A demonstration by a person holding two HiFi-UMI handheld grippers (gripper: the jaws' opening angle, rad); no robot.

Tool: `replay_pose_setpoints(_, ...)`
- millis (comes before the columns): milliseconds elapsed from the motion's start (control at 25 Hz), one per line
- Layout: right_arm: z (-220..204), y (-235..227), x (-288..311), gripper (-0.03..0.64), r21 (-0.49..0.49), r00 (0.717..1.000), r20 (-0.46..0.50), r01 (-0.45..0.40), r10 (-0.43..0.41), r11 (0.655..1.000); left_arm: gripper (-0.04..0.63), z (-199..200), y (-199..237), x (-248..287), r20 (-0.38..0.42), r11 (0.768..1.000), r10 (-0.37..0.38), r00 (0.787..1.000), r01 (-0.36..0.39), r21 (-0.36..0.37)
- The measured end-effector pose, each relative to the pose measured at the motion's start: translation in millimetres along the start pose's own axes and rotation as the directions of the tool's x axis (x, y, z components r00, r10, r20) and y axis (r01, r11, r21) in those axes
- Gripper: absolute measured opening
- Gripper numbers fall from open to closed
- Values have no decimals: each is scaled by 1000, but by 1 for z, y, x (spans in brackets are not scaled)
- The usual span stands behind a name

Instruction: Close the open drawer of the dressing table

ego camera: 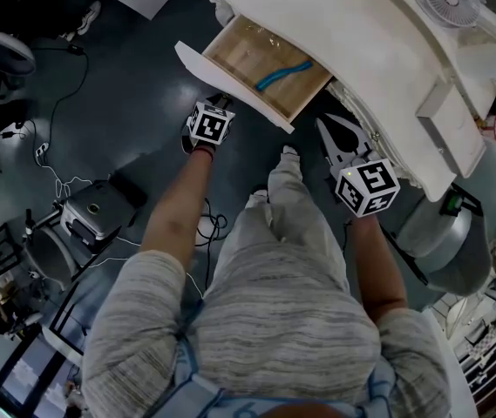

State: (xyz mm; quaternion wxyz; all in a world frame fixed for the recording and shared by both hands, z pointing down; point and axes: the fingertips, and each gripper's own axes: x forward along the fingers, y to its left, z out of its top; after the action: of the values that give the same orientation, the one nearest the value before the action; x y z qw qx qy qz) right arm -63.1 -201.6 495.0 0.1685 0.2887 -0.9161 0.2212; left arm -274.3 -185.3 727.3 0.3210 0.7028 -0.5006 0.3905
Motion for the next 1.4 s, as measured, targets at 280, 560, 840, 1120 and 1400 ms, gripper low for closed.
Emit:
replay_pose_setpoints(280, 4, -5, 5, 12, 4, 1000, 2, 18, -18, 1000, 126, 21, -2, 12, 0, 1000, -27, 1000, 27, -2)
replay_pose_setpoints(560, 10, -18, 4, 12, 10, 999, 11, 41, -41, 999, 126, 50, -5, 27, 3, 999, -40, 999, 40, 18)
replay_pose_setpoints(840, 10, -39, -2, 12, 25, 997, 15, 71, -72, 997, 126, 83, -7, 42, 26, 999, -28, 999, 27, 39)
replay_pose_setpoints(1120, 12, -61, -4, 12, 37, 995, 17, 101, -101, 994, 126, 116, -10, 56, 46, 998, -37, 998, 34, 61)
replay_pose_setpoints(1400, 15, -77, -2, 12, 48, 993, 22, 117, -118, 992, 126, 137, -15, 76, 50, 997, -56, 997, 54, 48)
